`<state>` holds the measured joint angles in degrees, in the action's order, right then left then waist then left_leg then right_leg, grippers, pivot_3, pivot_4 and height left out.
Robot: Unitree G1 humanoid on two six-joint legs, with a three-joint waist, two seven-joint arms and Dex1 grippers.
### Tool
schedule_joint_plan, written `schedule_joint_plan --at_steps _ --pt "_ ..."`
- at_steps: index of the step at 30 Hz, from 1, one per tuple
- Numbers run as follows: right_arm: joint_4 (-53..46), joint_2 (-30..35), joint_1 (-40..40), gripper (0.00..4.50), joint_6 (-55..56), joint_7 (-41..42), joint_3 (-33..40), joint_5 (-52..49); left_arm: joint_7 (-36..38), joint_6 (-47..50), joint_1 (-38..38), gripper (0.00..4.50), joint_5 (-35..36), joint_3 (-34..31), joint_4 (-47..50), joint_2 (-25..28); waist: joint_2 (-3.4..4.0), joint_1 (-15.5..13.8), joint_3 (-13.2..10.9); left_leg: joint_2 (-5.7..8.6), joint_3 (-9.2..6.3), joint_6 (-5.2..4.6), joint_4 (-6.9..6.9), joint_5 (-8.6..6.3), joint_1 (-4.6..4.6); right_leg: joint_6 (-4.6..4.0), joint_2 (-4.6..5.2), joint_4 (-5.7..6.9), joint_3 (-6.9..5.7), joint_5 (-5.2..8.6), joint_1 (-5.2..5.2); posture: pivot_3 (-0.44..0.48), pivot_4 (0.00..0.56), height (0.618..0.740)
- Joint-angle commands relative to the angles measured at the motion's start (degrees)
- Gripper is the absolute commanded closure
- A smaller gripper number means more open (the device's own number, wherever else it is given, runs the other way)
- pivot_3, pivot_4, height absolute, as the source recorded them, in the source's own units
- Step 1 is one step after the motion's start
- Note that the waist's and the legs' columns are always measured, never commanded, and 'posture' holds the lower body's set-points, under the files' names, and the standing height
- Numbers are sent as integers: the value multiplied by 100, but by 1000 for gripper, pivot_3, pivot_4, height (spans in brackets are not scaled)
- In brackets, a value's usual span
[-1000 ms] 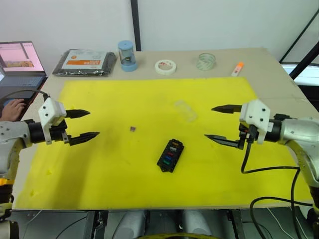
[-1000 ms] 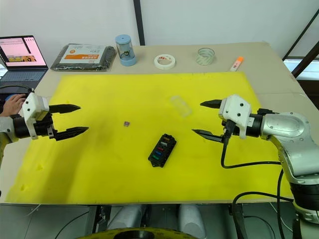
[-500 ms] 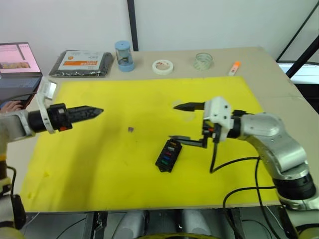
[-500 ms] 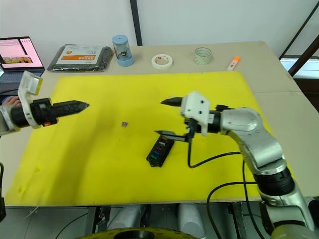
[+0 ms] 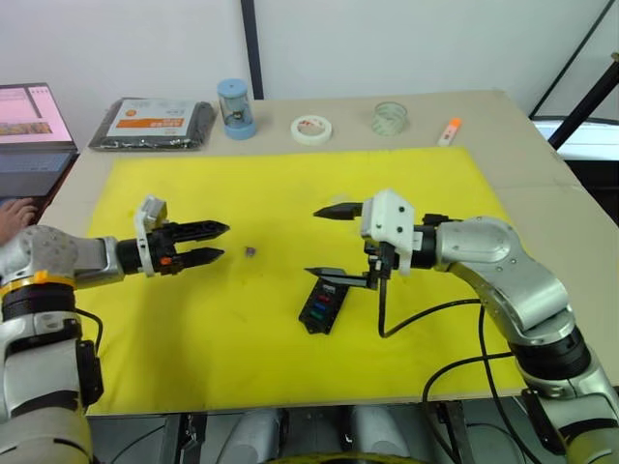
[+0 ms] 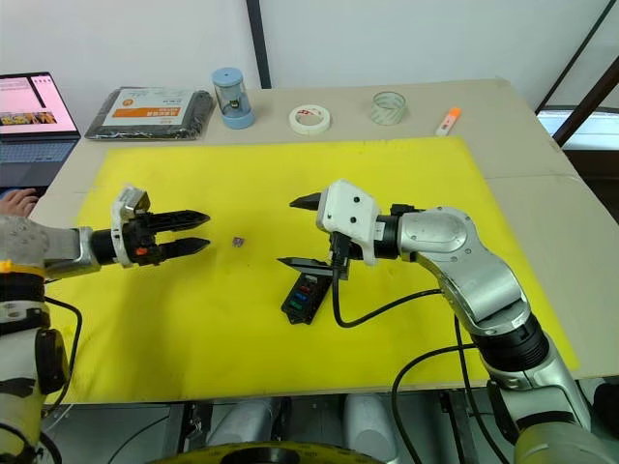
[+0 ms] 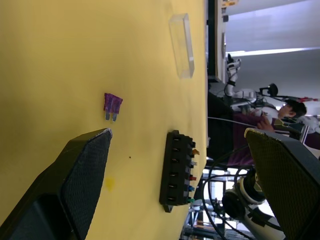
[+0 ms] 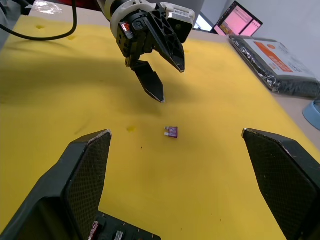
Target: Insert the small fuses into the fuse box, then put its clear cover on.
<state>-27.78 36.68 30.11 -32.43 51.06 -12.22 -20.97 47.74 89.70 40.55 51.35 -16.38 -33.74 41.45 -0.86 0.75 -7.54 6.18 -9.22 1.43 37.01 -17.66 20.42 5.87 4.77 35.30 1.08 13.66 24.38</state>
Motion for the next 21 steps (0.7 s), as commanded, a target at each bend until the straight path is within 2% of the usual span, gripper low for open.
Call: schedule_joint_plan --at_steps 1,8,15,21 --pt "-252 38 120 57 -78 -57 171 -66 32 -289 -15 0 -157 63 60 -208 0 -8 0 0 0 0 0 0 0 0 1 0 0 0 -1 0 150 740" --pt "-393 76 51 57 -239 -102 247 -163 212 -499 -124 0 -404 281 44 -464 -1 -7 1 1 1 0 0 0 1 0 13 0 1 0 0 0 150 740" --pt "-440 126 -35 57 -254 -80 299 -170 62 -690 123 0 -634 158 -401 -869 -2 -80 2 11 -1 0 4 0 -1 0 22 0 -3 0 -8 0 150 740" --pt "-521 119 -101 57 -308 -135 344 -190 -27 -674 177 0 -703 161 -415 -1113 -3 -154 4 14 0 0 5 0 -2 0 23 -1 -3 0 -10 0 150 740"
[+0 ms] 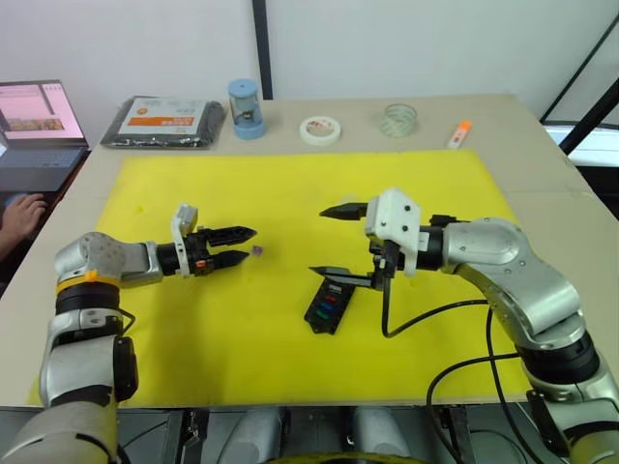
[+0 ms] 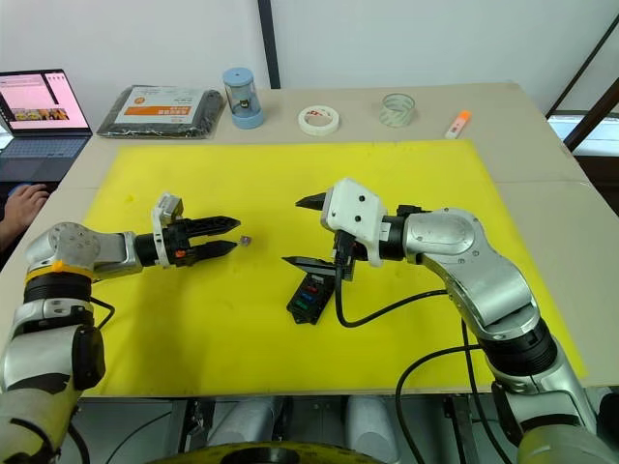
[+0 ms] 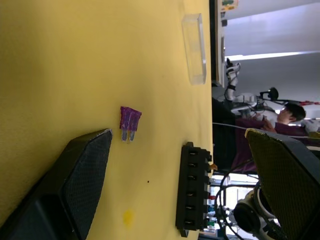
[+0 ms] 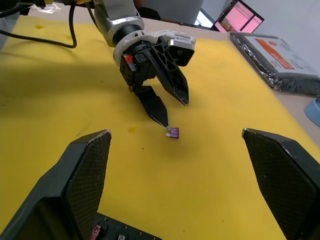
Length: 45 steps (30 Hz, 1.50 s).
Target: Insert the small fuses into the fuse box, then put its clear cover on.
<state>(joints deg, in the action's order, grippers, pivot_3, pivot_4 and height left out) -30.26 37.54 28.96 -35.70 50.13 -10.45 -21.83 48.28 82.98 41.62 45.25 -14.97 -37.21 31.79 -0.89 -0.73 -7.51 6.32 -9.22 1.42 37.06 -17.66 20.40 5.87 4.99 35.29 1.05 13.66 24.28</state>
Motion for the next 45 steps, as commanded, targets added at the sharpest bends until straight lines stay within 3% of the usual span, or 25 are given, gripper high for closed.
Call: schedule_joint_plan --at_steps 1,15,19,29,33,38,42,45 --pt "-282 24 14 57 3 -50 166 -114 -83 -23 89 0 -112 13 -88 -163 0 -8 0 3 -1 0 1 0 0 0 0 0 -1 0 -2 0 150 740" --pt "-344 -56 7 57 -112 -199 76 -167 -185 -2 -72 0 -175 -104 52 -397 -1 -3 1 4 -5 0 1 0 0 0 2 -2 -3 0 -6 0 150 740" --pt "-360 -67 -3 0 -145 -228 67 -174 -284 -145 -156 871 -253 -112 99 -432 -1 1 2 4 -5 0 1 0 -1 0 4 -2 -3 0 -6 0 150 740" --pt "-442 -113 -53 0 -280 -391 78 -243 -522 -206 -410 4491 -330 -271 82 -492 10 27 9 -2 -2 0 -1 0 -5 0 4 -1 -1 0 -4 0 150 740" --pt "-483 -101 -161 0 -372 -443 110 -314 -713 -187 -374 4491 -251 -651 -77 -564 11 40 14 -4 -1 0 -2 0 -7 0 2 0 0 0 -5 0 150 740" --pt "-527 -153 -299 0 -545 -598 222 -458 -551 7 -809 4491 10 -540 1003 -517 11 110 14 -7 -1 0 -3 0 -6 0 2 1 4 0 -3 0 150 740" --pt "-505 -163 -180 0 -960 -716 495 -822 25 -664 -1320 4491 279 -109 3175 -220 8 153 12 -10 4 0 -7 0 3 0 4 -3 15 0 7 0 150 740" --pt "-461 -94 -51 0 -1234 -708 686 -1088 137 -1004 -1410 4491 390 -1 4190 -84 5 110 9 -11 1 1 -4 0 6 -1 4 -4 12 -1 5 0 150 740"
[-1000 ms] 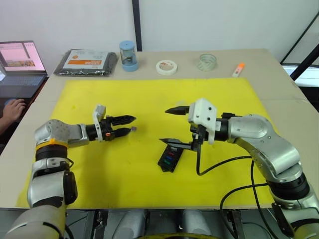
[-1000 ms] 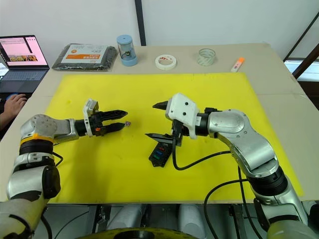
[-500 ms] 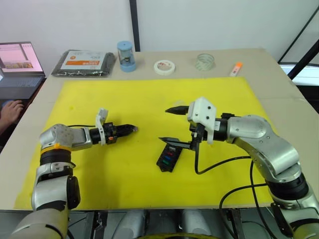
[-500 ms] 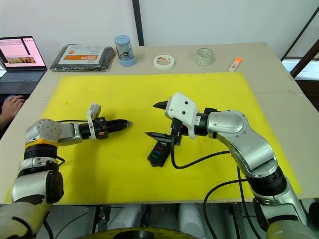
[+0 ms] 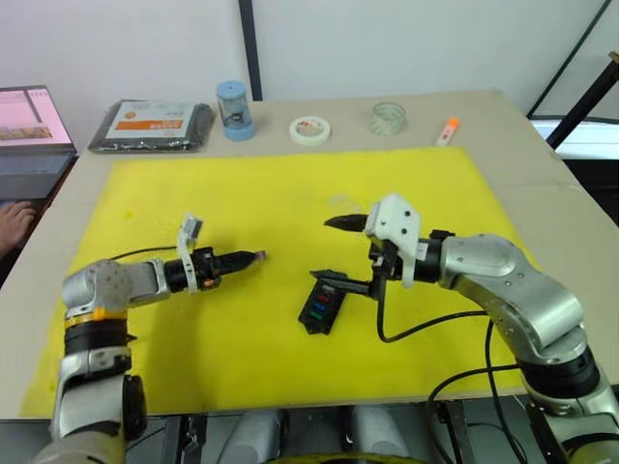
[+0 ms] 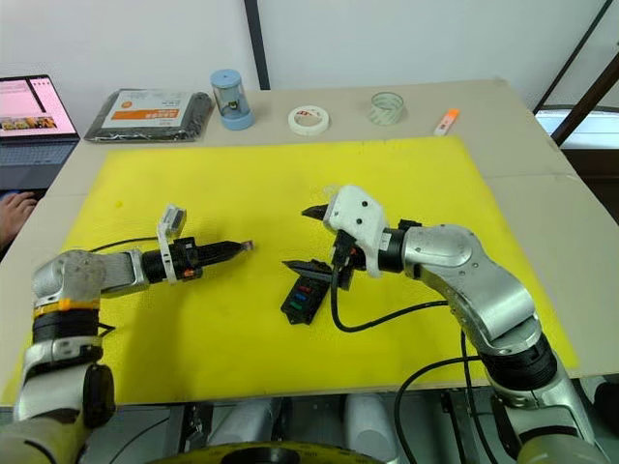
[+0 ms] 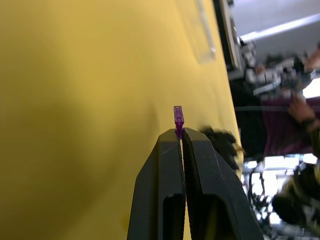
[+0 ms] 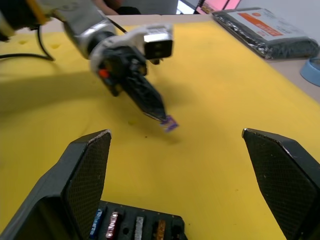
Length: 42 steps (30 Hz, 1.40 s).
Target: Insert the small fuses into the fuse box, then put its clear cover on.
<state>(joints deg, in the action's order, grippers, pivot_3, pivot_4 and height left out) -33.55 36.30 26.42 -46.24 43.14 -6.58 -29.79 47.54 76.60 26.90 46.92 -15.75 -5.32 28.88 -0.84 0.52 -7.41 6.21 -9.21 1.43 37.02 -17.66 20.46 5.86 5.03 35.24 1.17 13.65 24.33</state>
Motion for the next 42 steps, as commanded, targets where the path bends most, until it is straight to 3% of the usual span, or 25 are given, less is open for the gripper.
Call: schedule_joint_plan --at_steps 1,2,7,11,14,17,18,22,26,33,42 --pt "-122 50 236 0 -239 -5 326 -345 244 -473 28 4491 213 132 1193 250 0 -18 0 0 0 0 0 0 -1 0 1 -2 -1 0 -3 0 150 740" --pt "-106 72 254 0 -271 3 344 -382 251 -555 2 4491 202 182 1294 272 0 -17 0 1 1 0 -1 0 -4 0 2 -3 -1 0 -6 0 150 740" --pt "234 482 607 0 -405 488 331 -560 986 -3885 -180 4491 -1433 1254 2300 443 3 -20 -2 1 6 -2 -3 -1 -3 0 3 -12 -1 0 -8 0 150 740" --pt "544 716 869 0 -119 802 178 -327 1121 -4815 -2 4491 -1857 1511 2049 433 4 -24 -3 -2 12 -2 -4 -2 -5 -2 1 -14 -1 -1 -9 0 150 740" --pt "597 907 917 656 -26 1133 162 -390 1458 -5203 42 4500 -1968 1643 1990 588 3 -18 -3 -4 11 -4 -5 -3 -2 -2 -1 -14 -2 -1 -6 0 150 740" --pt "712 911 1056 1584 163 1093 93 -159 1757 -5684 125 4500 -2109 1799 1957 669 4 -13 -4 -4 12 -8 -3 -5 0 -2 0 -15 -3 -1 -5 0 150 740" --pt "725 918 1083 1584 228 1126 56 -103 1857 -5850 140 4500 -2179 1863 1949 699 4 -15 -4 -3 13 -8 -2 -5 0 -2 1 -15 -3 -1 -6 0 150 740" --pt "730 869 1142 1584 394 1208 -52 13 1981 -6043 248 4500 -2177 2001 2075 674 3 -16 -4 -3 11 -8 -2 -5 0 -1 0 -15 -4 -1 -7 0 150 740" --pt "696 929 1121 2784 528 1257 -145 170 1995 -6046 524 4500 -2237 2155 1989 600 3 -29 -4 -3 11 -8 -1 -4 1 -1 0 -15 -5 -1 -7 0 150 740" --pt "416 1021 962 2784 573 1292 -174 226 2027 -6152 748 4500 -2293 2204 1784 566 3 -16 -4 -4 10 -8 -1 -4 -1 -1 -3 -14 -11 -1 -6 0 150 740" --pt "319 862 889 2784 583 1160 -113 177 1982 -6268 462 4500 -2365 2239 2009 642 3 -15 -4 -4 9 -8 -1 -4 -1 -1 -3 -13 -11 -1 -6 0 150 740"
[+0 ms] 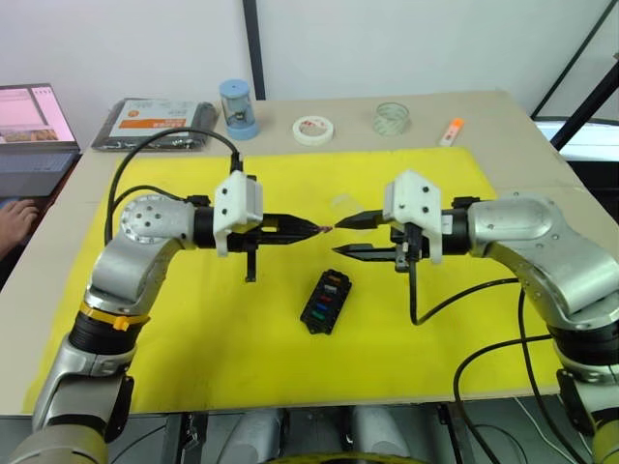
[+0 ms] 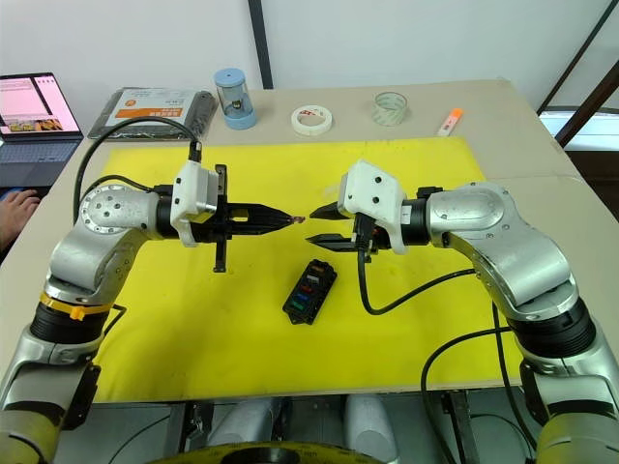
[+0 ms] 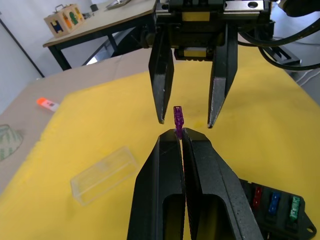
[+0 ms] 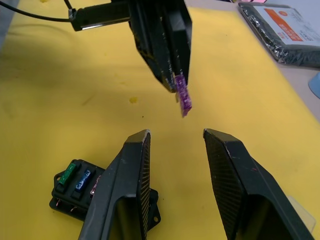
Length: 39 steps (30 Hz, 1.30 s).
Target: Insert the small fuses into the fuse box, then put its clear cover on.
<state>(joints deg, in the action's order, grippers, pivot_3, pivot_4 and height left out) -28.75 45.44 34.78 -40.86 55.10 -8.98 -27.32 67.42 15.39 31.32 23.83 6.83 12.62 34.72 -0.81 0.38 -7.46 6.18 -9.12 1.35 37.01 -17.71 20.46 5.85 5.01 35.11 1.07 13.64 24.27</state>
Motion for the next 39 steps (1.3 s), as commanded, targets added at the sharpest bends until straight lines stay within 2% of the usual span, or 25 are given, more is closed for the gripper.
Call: schedule_joint_plan --at_steps 1,20,23,26,39 --pt "-155 -49 56 2784 60 -26 118 -58 -6 -153 8 4500 -51 -19 225 64 0 -2 0 0 0 0 0 0 0 0 0 0 0 0 0 0 150 740" --pt "-329 -189 94 2784 -151 -121 73 -176 182 -510 -82 4500 -114 50 -43 85 0 -2 0 0 0 0 0 0 0 0 0 0 0 0 0 0 150 740" --pt "-338 -207 123 3294 -182 -118 90 -209 188 -575 -83 4500 -109 53 -111 30 0 -5 0 0 0 0 0 0 0 0 0 0 -1 0 -1 0 150 740" --pt "-359 -208 129 4387 -234 -120 108 -240 193 -620 -91 4500 -122 64 -140 -4 0 -5 0 0 0 0 0 0 0 0 0 0 -1 0 0 0 150 740" --pt "-245 -236 281 4451 -358 -132 94 -345 257 -715 -266 4500 -139 21 -144 44 0 -1 0 1 0 0 0 0 0 0 1 0 -1 0 0 0 150 740"
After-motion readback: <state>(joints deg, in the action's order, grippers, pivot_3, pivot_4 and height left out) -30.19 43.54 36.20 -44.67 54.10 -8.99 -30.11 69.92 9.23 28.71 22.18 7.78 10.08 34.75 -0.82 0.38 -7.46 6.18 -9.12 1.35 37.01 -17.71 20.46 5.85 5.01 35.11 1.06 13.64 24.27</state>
